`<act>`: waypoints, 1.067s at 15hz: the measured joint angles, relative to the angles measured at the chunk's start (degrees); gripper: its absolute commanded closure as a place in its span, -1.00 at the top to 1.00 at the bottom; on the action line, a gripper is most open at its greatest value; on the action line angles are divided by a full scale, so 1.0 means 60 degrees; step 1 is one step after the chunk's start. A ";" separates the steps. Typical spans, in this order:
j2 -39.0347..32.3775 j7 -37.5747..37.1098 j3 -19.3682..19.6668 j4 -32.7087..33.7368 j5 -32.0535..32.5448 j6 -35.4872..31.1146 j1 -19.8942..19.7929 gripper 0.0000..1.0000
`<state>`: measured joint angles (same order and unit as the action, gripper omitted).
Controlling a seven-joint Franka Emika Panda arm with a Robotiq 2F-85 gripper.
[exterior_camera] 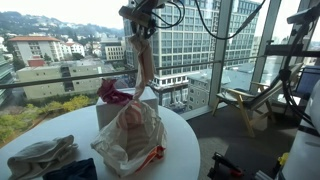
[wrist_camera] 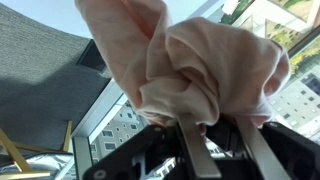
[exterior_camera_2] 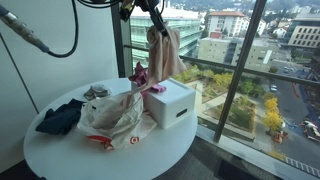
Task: Put the t-shirts on top of the white storage container.
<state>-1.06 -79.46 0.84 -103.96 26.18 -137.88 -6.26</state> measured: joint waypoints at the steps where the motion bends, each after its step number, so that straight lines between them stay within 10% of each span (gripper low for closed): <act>1: -0.0251 0.0011 0.0114 0.0175 -0.0120 -0.0164 0.0000 -0.91; 16: -0.3934 0.2691 0.0588 0.2283 -0.4761 -0.0788 -0.0008 -0.90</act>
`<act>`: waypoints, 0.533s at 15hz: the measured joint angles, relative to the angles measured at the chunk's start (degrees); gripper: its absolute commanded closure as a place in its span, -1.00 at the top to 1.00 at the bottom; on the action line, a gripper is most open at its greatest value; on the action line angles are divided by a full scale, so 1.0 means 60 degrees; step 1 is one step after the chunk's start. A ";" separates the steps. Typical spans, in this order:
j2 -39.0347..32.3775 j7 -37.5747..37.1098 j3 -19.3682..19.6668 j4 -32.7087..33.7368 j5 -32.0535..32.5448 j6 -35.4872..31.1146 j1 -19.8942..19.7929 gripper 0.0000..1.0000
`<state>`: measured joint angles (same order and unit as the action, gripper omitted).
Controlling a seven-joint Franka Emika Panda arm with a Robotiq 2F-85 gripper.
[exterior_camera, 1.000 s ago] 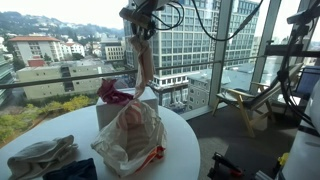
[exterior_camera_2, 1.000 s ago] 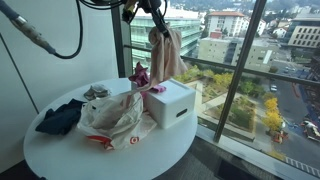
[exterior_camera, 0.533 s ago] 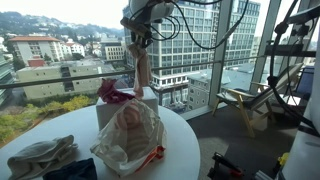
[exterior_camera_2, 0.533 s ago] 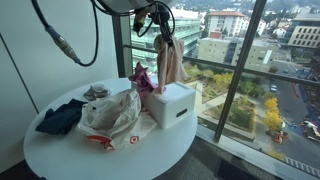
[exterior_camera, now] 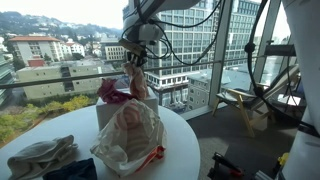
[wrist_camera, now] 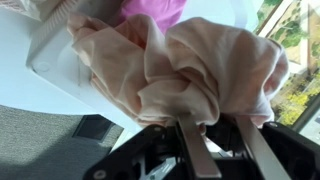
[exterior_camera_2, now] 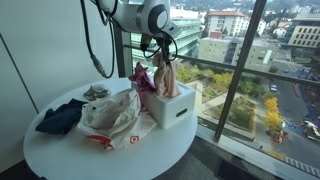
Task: Put the t-shirts on top of the white storage container.
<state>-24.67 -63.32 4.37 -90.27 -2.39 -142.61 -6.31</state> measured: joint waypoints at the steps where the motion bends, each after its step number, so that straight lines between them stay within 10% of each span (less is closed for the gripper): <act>1: -0.0256 0.0098 0.0012 0.0175 -0.0148 0.0120 0.0000 -0.90; 3: -0.0714 0.0267 0.0031 0.0561 -0.0355 0.0490 -0.0001 -0.80; 4: -0.0912 0.0311 0.0042 0.0774 -0.0431 0.0701 0.0000 -0.15; 8: -0.1387 0.0464 0.0047 0.1469 -0.0868 0.1422 -0.0002 0.28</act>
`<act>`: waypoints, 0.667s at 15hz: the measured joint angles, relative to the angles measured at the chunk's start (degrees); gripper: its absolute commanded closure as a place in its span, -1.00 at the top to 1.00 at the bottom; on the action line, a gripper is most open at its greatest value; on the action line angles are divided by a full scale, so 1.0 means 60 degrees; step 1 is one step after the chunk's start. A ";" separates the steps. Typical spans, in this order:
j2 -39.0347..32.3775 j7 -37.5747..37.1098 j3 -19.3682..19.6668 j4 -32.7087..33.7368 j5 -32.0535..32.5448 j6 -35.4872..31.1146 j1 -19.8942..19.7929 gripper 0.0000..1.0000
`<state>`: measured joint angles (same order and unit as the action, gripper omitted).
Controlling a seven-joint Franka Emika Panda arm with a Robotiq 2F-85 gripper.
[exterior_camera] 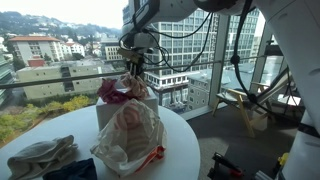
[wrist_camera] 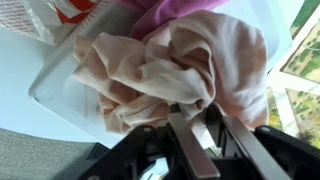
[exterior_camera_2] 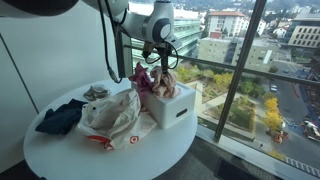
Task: Put the t-shirts on top of the white storage container.
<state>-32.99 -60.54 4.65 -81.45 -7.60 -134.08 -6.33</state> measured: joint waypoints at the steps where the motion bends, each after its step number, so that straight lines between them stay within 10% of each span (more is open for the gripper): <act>1: -0.0012 0.0007 0.0000 0.0091 -0.0093 0.0196 0.0000 0.43; 5: 0.0220 -0.0214 0.0179 0.0220 -0.0097 0.0852 0.0086 0.98; 10: 0.1864 -0.0251 0.0146 -0.0976 -0.0086 0.2241 0.0547 1.00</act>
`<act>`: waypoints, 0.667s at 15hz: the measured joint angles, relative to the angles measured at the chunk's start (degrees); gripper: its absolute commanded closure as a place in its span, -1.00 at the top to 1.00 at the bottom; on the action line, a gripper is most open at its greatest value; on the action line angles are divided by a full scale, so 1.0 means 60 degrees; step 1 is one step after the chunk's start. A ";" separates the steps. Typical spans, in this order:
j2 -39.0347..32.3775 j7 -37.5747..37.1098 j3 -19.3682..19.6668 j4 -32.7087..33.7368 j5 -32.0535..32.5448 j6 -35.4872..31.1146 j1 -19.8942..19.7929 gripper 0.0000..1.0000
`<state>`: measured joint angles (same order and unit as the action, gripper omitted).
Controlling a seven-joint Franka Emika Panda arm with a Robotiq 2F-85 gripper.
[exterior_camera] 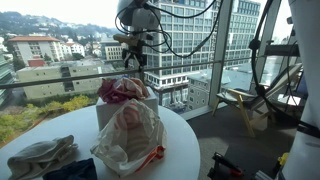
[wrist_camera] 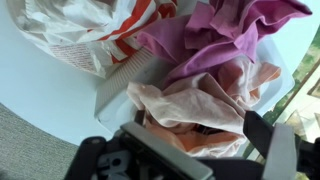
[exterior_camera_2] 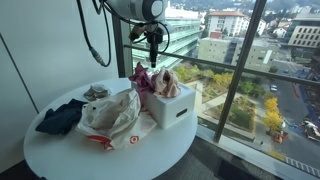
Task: Put the t-shirts on top of the white storage container.
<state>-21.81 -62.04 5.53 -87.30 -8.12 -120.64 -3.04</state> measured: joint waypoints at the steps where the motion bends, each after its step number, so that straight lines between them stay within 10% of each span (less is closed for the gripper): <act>1: 0.0455 0.0010 -0.0038 -0.0400 0.0001 0.0366 0.0140 1.00; 10: 0.4383 -0.0032 -0.1110 -0.4320 0.0827 0.2820 0.1052 1.00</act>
